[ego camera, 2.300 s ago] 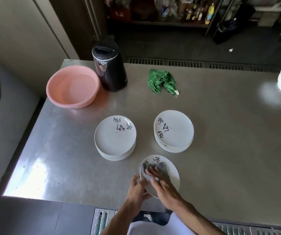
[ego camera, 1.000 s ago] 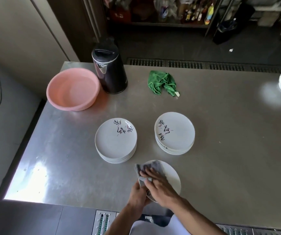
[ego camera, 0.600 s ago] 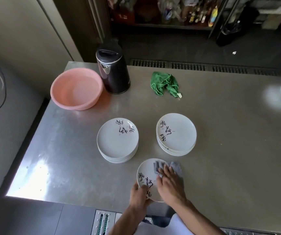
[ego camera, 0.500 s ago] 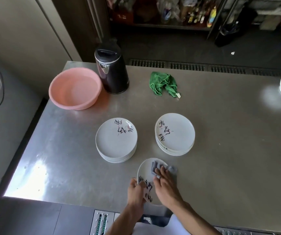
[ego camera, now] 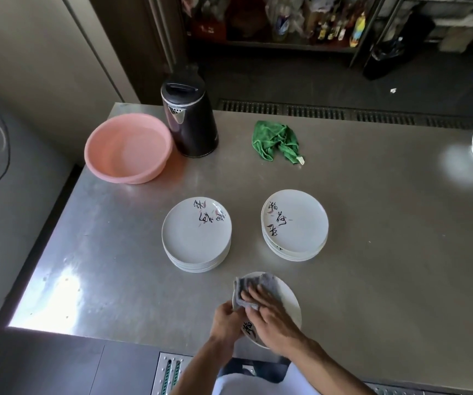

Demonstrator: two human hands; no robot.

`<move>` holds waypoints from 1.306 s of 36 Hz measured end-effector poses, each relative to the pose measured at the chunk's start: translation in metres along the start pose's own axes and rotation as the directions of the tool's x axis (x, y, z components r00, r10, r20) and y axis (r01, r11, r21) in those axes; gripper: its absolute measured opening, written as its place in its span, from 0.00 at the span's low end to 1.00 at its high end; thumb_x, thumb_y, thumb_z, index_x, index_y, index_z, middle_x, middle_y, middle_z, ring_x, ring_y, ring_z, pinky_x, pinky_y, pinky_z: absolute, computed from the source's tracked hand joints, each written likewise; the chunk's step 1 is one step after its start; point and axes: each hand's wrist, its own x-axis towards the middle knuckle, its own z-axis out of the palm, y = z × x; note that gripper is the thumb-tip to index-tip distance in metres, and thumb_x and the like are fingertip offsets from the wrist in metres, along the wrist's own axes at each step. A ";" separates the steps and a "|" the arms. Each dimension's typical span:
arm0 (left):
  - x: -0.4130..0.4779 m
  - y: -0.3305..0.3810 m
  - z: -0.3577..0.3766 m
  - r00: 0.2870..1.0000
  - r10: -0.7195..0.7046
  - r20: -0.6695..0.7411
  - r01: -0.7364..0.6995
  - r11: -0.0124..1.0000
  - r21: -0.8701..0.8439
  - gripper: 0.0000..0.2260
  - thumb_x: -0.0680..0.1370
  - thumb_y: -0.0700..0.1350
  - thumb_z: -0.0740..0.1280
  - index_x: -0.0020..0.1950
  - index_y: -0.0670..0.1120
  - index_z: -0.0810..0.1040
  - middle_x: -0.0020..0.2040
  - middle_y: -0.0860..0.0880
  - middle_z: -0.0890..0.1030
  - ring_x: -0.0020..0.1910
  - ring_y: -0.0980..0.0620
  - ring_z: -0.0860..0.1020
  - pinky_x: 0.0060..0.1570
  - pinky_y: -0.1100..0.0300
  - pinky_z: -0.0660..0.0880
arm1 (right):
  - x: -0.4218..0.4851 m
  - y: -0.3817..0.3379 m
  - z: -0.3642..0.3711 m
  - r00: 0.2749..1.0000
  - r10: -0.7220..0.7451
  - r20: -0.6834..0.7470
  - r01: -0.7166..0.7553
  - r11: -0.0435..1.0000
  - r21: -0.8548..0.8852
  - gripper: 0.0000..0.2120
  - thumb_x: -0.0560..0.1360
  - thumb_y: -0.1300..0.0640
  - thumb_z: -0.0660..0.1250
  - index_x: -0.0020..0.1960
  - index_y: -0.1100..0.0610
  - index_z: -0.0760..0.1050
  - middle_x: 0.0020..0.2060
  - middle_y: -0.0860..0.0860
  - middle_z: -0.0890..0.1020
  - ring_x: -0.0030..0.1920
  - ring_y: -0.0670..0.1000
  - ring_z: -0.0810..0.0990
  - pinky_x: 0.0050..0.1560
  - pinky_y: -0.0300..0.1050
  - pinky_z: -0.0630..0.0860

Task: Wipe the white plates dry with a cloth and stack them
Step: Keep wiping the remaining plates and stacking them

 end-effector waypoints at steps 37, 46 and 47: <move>-0.020 0.011 -0.003 1.000 0.003 0.008 -0.003 0.999 -0.044 0.15 0.80 0.36 0.63 0.61 0.51 0.81 0.53 0.41 0.86 0.50 0.41 0.85 0.42 0.50 0.82 | 0.013 -0.004 0.004 0.997 0.054 -0.053 -0.055 0.998 -0.019 0.25 0.85 0.51 0.45 0.81 0.55 0.55 0.81 0.54 0.54 0.80 0.52 0.48 0.77 0.38 0.35; -0.012 0.003 -0.007 1.000 -0.022 -0.020 0.022 0.999 -0.028 0.15 0.80 0.32 0.58 0.61 0.43 0.80 0.48 0.40 0.86 0.44 0.43 0.85 0.41 0.49 0.83 | 0.013 0.007 -0.008 0.962 0.263 -0.076 -0.271 0.953 -0.136 0.25 0.84 0.50 0.46 0.80 0.54 0.58 0.80 0.56 0.56 0.80 0.54 0.53 0.79 0.48 0.45; -0.011 0.005 -0.008 0.999 -0.031 -0.035 0.029 0.999 -0.040 0.14 0.80 0.33 0.59 0.62 0.41 0.79 0.50 0.38 0.85 0.45 0.42 0.84 0.42 0.48 0.83 | 0.010 0.007 -0.011 0.972 0.226 -0.068 -0.233 0.963 -0.134 0.25 0.84 0.49 0.46 0.79 0.53 0.60 0.80 0.54 0.58 0.80 0.52 0.54 0.79 0.47 0.46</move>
